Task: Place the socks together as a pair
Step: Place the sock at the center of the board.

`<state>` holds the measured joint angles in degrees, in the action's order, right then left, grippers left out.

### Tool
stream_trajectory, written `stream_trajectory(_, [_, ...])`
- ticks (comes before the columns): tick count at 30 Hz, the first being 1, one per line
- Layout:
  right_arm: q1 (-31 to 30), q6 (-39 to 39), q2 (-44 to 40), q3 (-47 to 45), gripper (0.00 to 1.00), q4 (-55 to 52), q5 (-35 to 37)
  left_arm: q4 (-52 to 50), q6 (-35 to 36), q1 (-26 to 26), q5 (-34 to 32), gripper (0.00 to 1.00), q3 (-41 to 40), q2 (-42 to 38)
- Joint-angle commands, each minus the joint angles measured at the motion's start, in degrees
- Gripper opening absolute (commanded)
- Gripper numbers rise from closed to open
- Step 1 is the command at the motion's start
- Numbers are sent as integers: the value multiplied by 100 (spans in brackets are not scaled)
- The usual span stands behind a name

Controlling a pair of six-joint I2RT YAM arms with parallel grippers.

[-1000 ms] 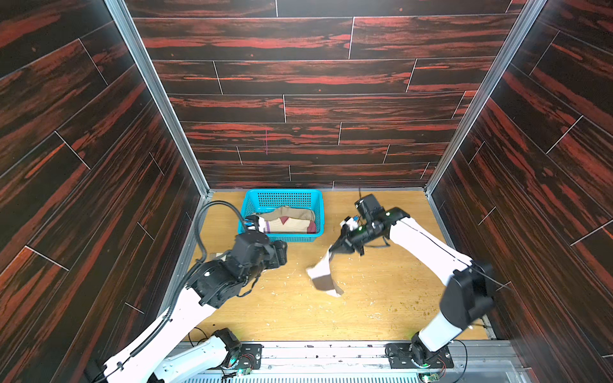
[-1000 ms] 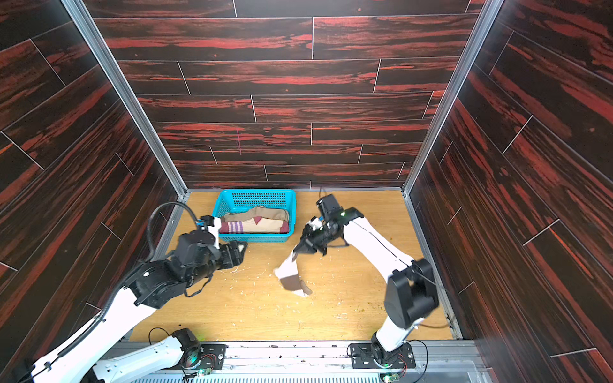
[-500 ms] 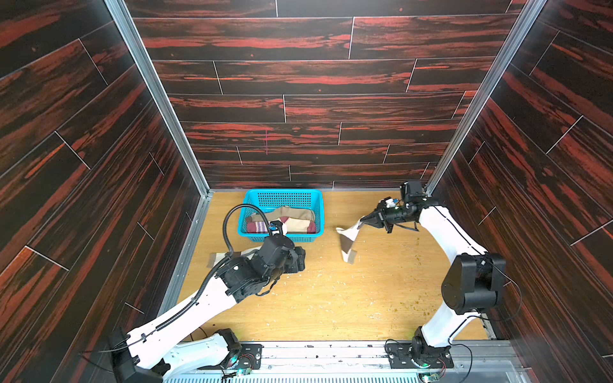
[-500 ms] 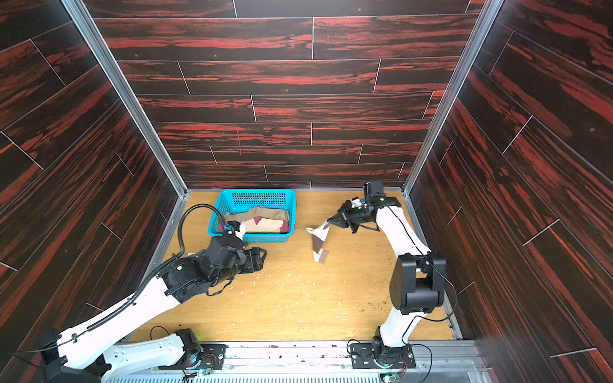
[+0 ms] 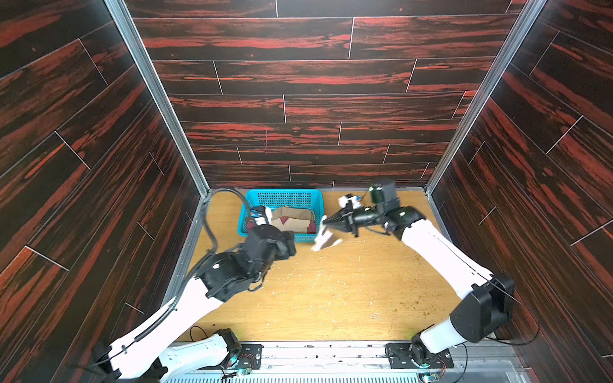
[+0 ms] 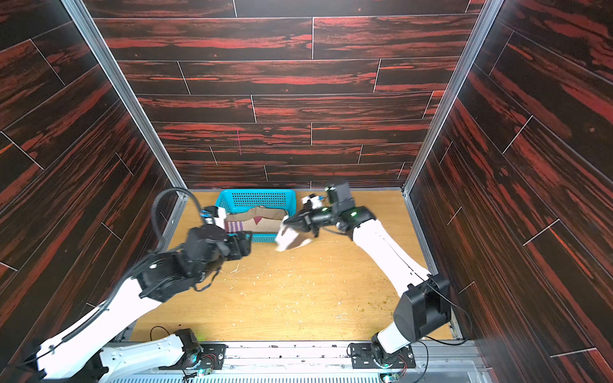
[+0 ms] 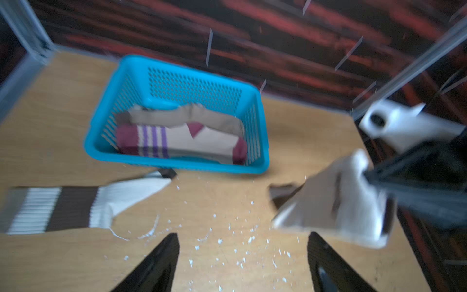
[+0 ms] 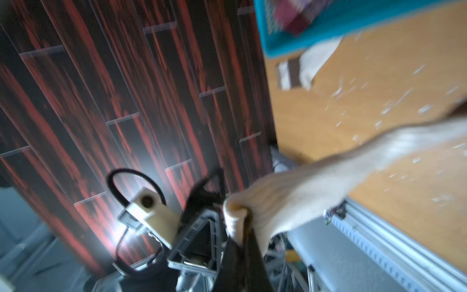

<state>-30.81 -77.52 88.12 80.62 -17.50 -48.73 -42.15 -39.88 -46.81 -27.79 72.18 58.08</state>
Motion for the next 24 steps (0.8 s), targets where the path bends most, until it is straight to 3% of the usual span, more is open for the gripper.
stream_trajectory(1, [-105,-1571,-319,-480,0,1530,149,-587,218,54,-718,82,343,-242])
stream_trajectory(8, [465,-2471,-657,-2094,0,2682,382,-707,496,58,-509,82,690,191])
stream_trajectory(14, [1372,-2834,22,-3702,0,3773,596,112,313,50,309,80,337,880])
stream_trajectory(19, [2044,-2311,306,-3796,1,3442,749,242,210,-247,722,78,506,1611])
stream_trajectory(24, [2763,-1576,360,-3692,10,2527,740,397,-36,-481,1124,78,441,2118])
